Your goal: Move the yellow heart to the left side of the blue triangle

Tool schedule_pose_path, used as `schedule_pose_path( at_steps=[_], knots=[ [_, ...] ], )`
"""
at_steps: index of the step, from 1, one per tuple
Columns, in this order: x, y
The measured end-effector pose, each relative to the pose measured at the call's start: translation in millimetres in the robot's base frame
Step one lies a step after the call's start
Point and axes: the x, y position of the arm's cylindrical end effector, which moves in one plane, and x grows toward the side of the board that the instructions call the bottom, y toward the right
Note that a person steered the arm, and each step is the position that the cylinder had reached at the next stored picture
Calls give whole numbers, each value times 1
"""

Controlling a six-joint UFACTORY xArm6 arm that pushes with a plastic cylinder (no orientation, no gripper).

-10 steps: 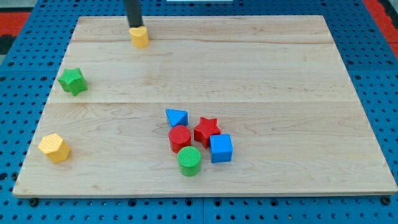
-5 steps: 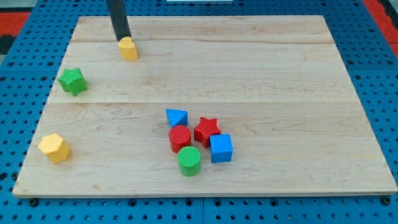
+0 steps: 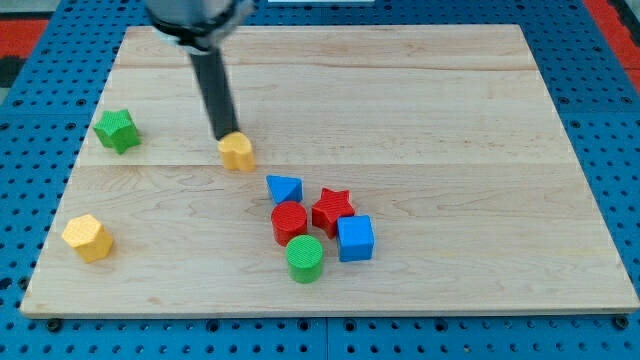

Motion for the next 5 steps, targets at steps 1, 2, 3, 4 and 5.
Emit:
schedule_pose_path(
  at_steps=[1,2,3,4,5],
  knots=[
    [32,11],
    [17,-34],
    [38,-51],
    [59,-12],
    [61,-49]
  ],
)
